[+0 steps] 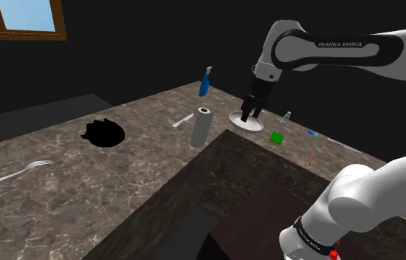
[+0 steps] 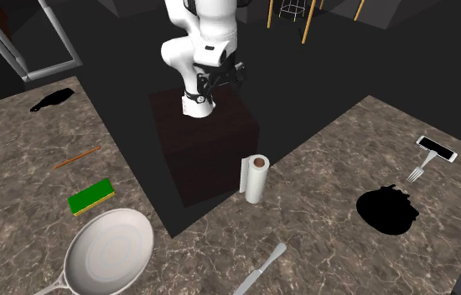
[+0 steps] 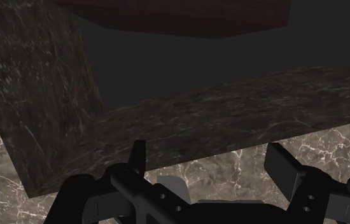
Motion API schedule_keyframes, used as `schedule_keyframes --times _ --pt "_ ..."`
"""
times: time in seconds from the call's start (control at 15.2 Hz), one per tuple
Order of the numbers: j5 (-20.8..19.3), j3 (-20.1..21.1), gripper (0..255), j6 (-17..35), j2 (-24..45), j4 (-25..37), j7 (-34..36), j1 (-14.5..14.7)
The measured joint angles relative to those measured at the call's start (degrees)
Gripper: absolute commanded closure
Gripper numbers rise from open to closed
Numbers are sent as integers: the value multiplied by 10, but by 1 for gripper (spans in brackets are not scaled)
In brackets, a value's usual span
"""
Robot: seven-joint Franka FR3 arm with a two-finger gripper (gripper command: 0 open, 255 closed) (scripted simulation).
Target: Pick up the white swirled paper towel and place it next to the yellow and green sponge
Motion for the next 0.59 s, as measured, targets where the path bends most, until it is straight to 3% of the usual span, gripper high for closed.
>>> schedule_keyframes --times 0.59 --pt "8 -4 0 82 195 127 -43 13"
